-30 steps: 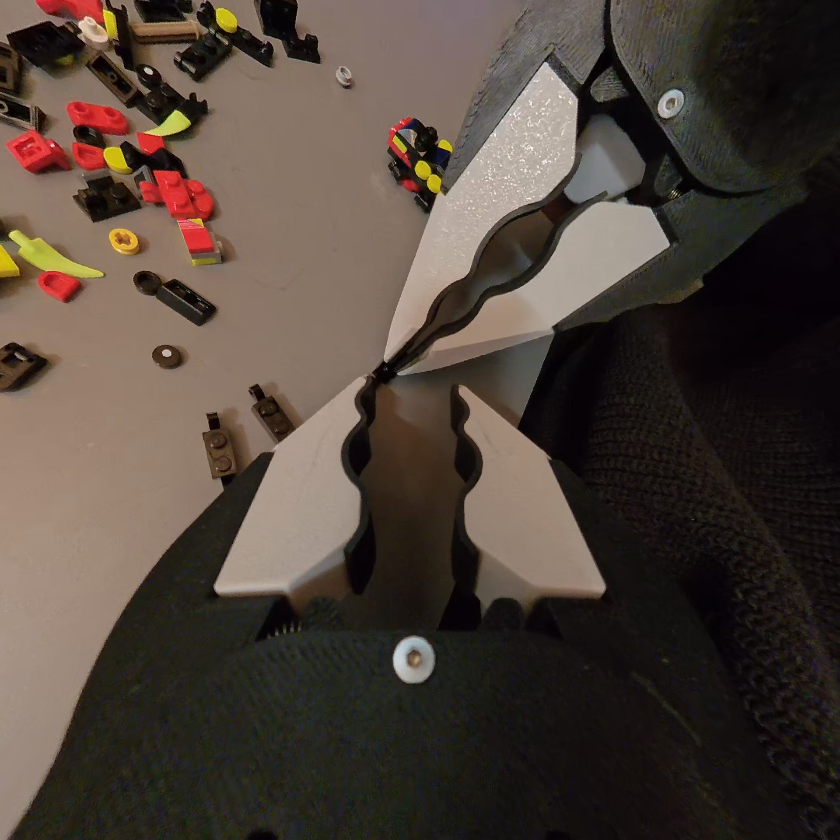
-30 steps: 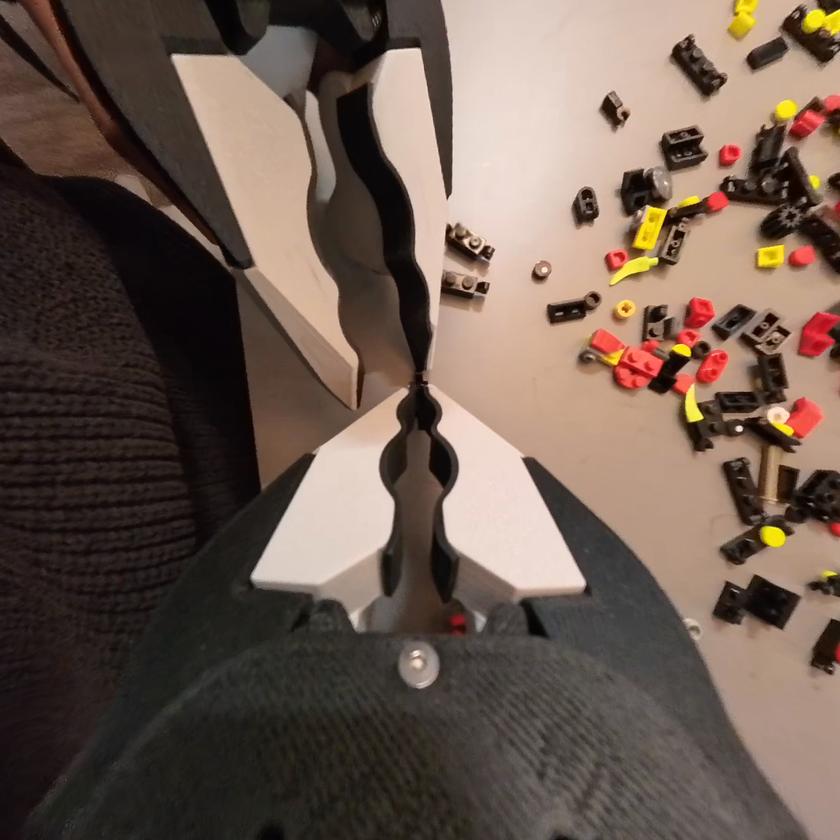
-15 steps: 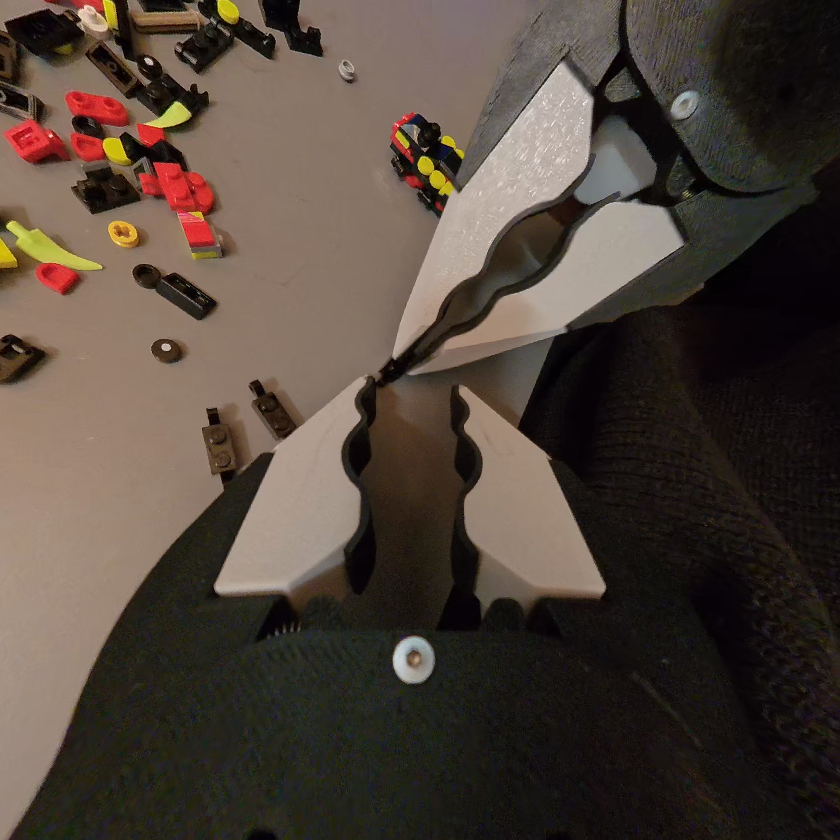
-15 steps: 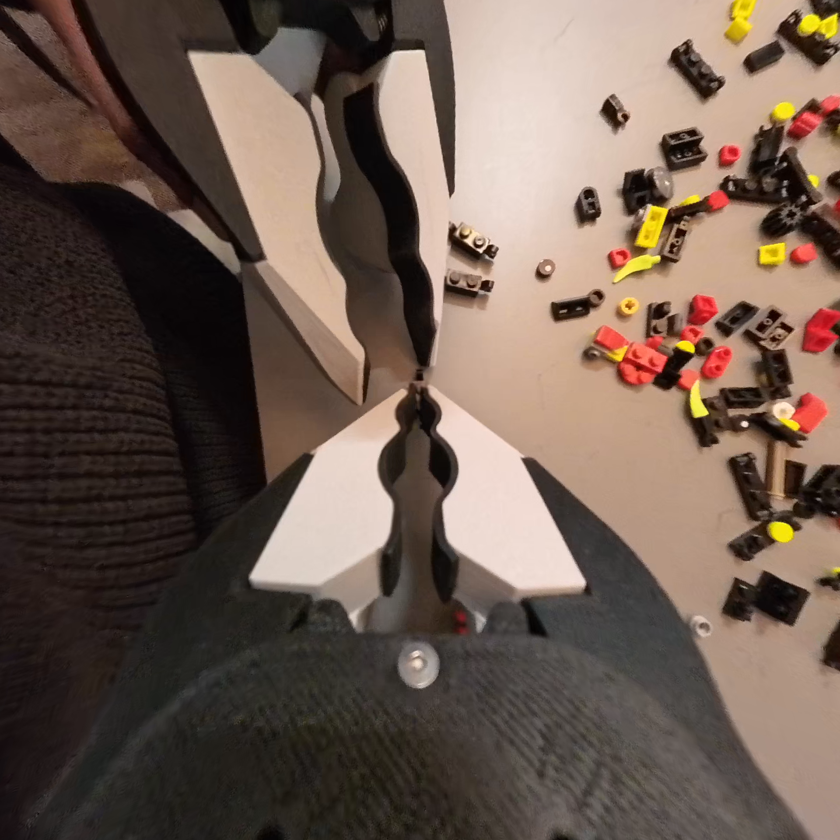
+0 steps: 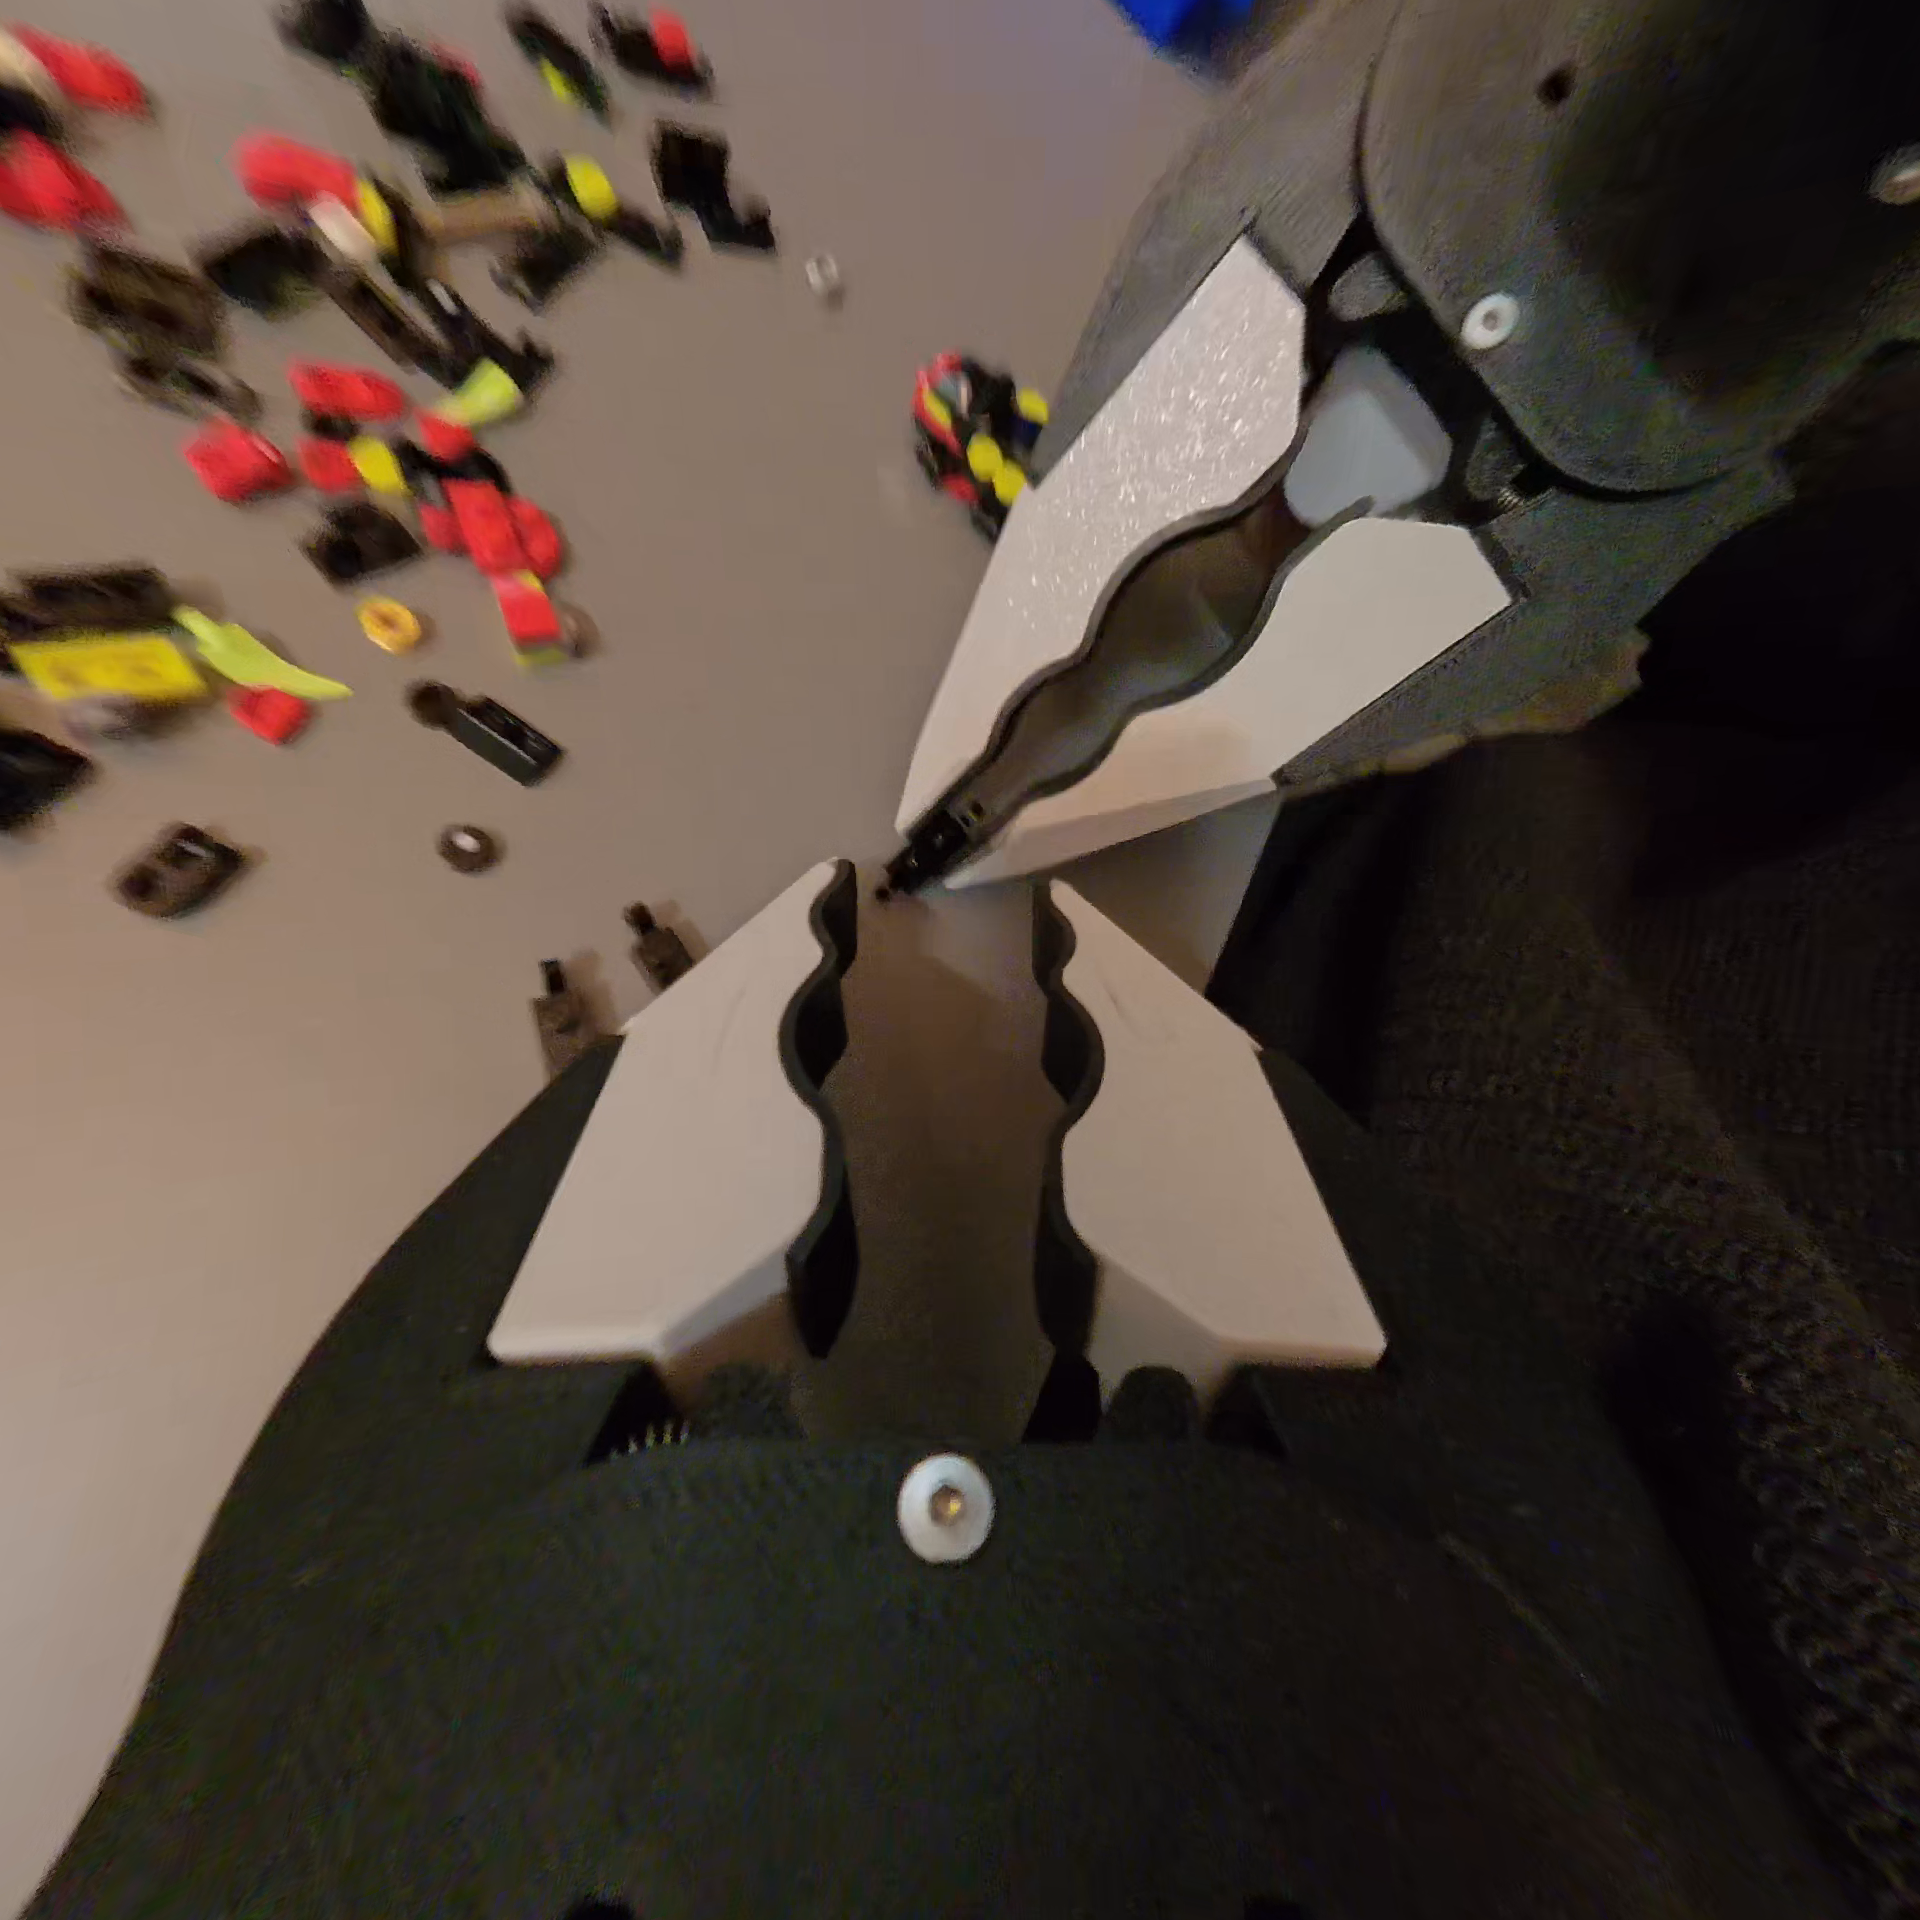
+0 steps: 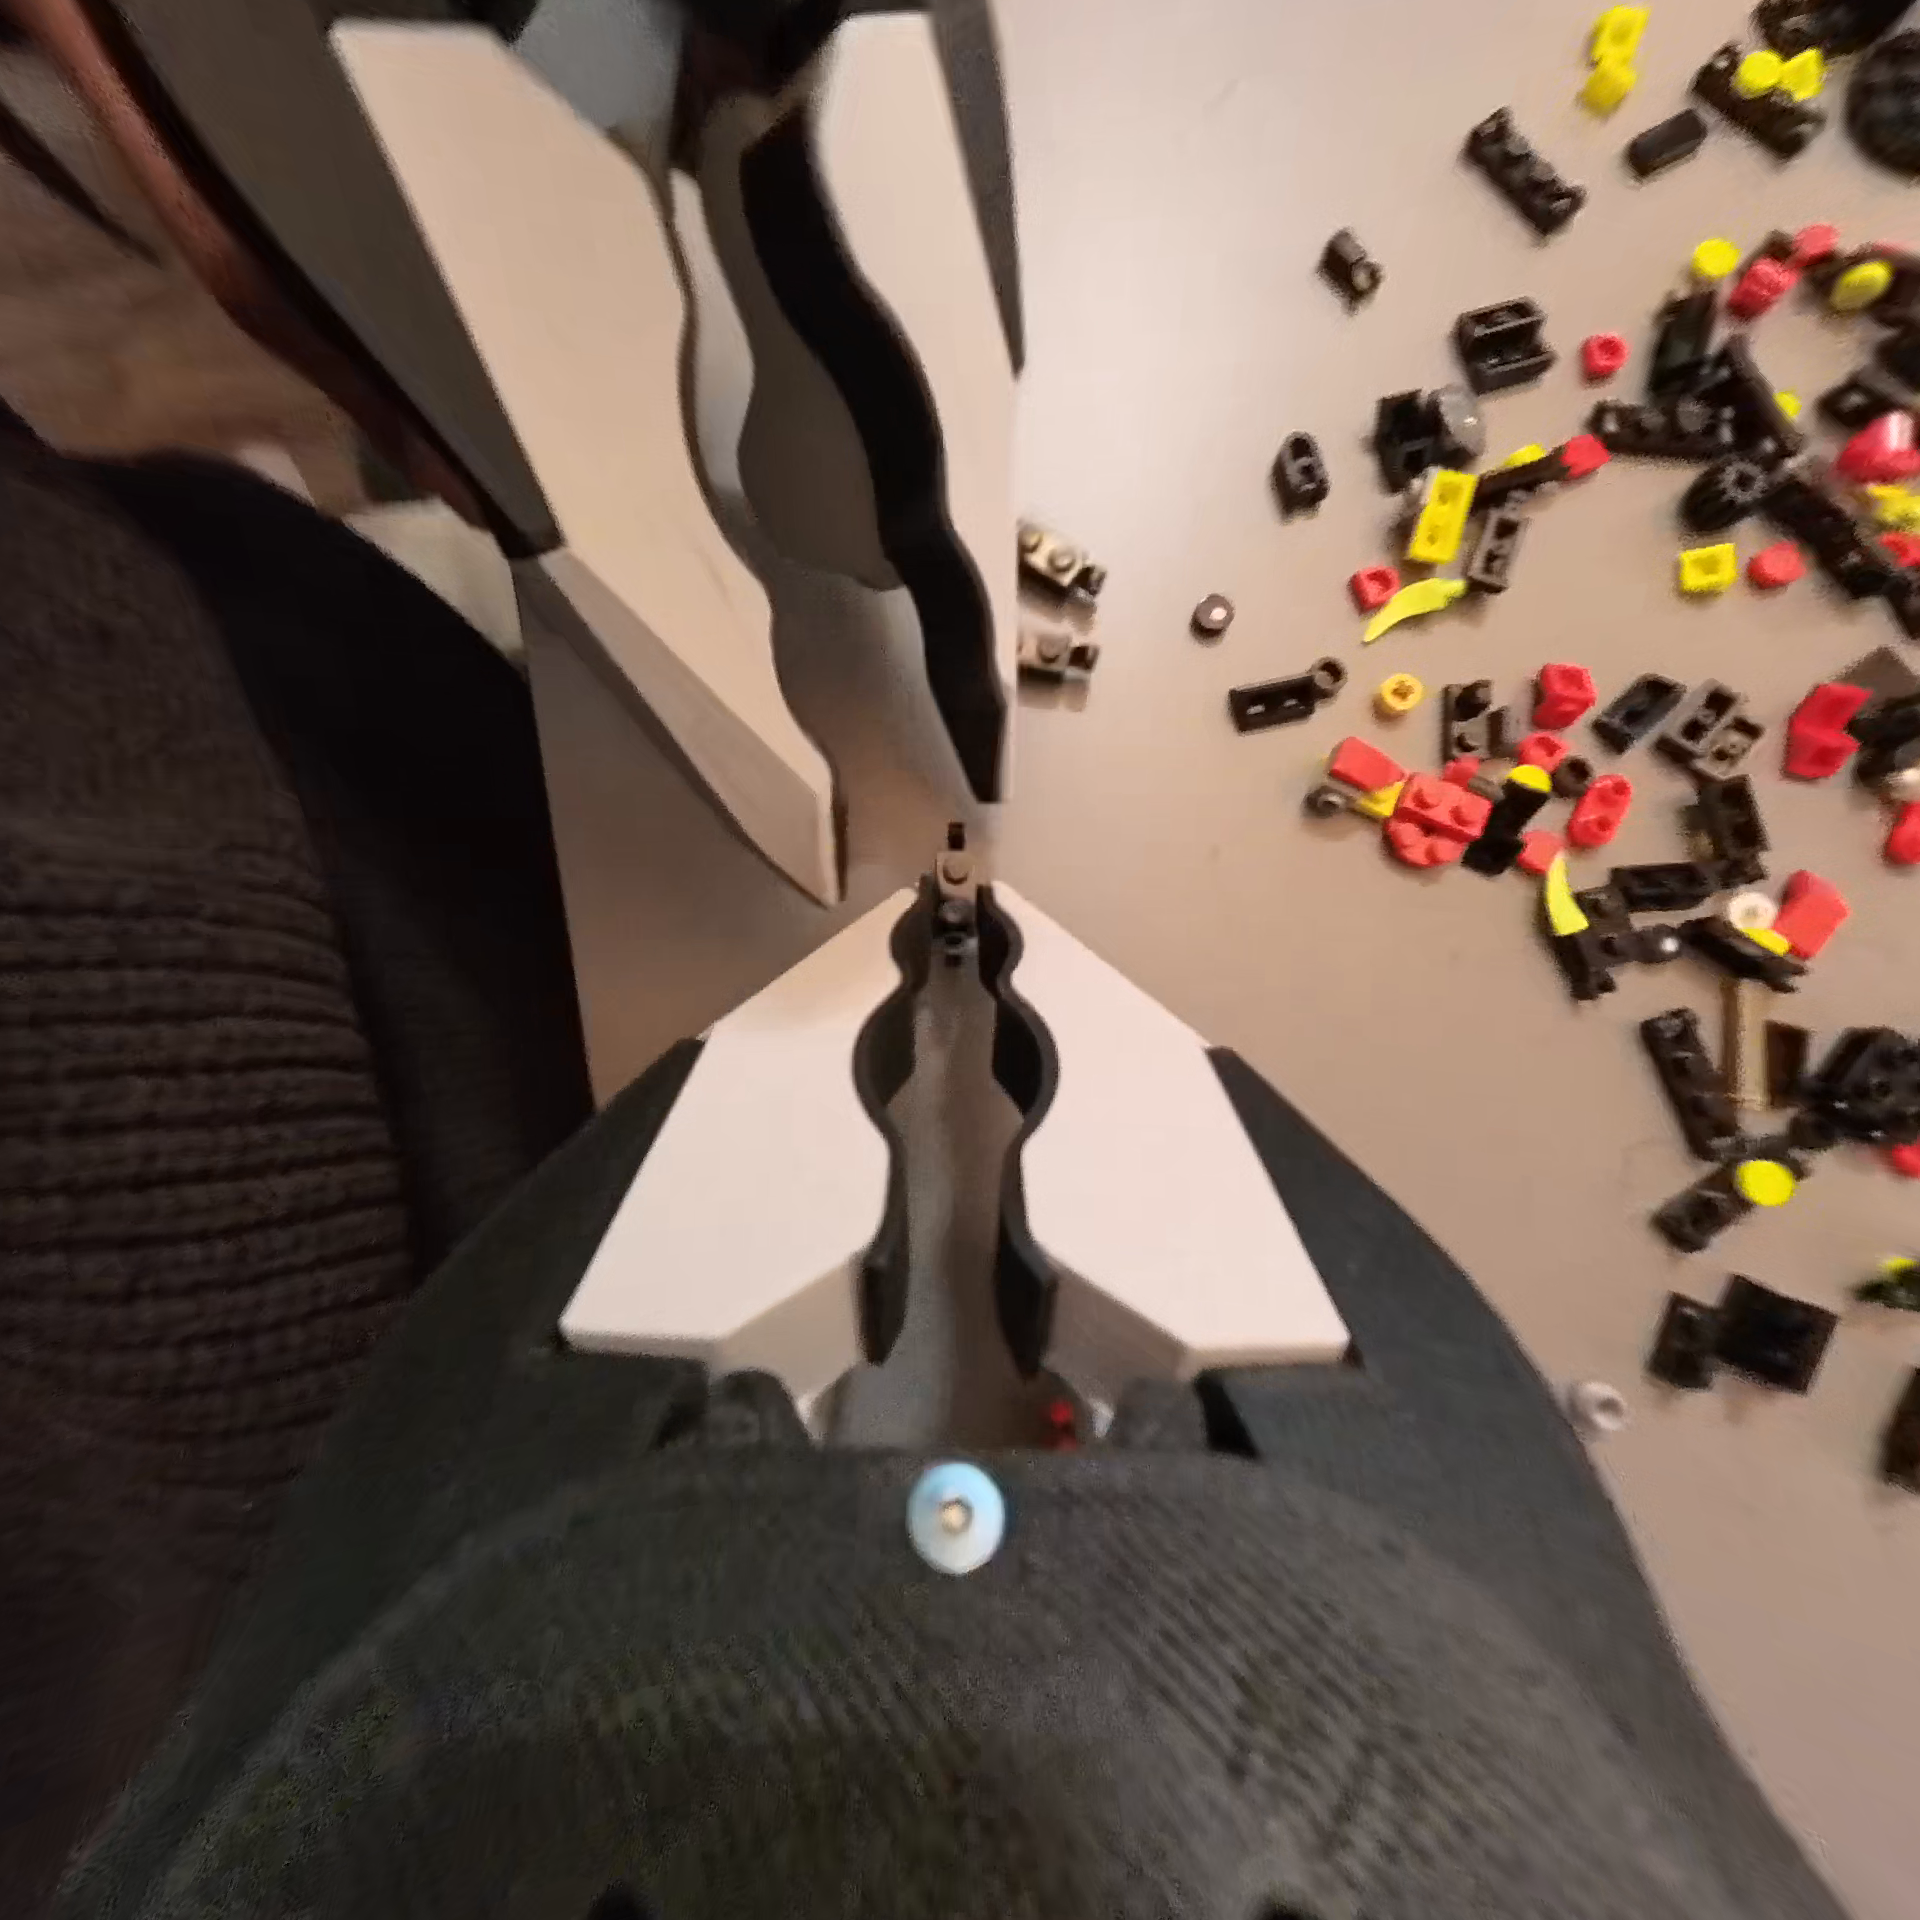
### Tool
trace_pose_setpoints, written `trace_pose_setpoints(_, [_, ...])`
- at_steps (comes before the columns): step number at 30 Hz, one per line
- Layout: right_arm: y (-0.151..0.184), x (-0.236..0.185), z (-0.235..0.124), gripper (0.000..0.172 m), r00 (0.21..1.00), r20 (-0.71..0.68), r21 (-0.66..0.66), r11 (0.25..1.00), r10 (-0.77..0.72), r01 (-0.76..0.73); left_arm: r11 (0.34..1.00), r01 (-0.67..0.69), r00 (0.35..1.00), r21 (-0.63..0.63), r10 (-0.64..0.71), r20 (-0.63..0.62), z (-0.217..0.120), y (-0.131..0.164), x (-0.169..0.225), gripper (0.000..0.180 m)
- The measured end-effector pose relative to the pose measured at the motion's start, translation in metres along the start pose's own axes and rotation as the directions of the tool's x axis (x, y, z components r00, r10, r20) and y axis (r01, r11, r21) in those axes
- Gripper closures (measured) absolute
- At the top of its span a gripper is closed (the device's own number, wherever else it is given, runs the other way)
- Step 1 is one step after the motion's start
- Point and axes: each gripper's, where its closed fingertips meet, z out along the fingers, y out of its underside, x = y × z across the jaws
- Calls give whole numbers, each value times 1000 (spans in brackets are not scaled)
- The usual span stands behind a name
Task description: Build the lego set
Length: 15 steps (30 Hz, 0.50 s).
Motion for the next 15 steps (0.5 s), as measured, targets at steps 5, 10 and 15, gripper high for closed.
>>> trace_pose_setpoints(5, [-30,-3,-28,166,870,342,174,886,355,-430,974,-95,995,205,90,33,-24,-34,2,152])
trace_pose_setpoints(10, [-37,-12,-54,166,654,614,118,768,442,-629,952,-172,980,251,191,-50,-27,-39,25,153])
trace_pose_setpoints(15, [-37,-37,-66,166,381,790,-81,699,480,-710,915,-308,935,260,342,-97,-25,-33,52,156])
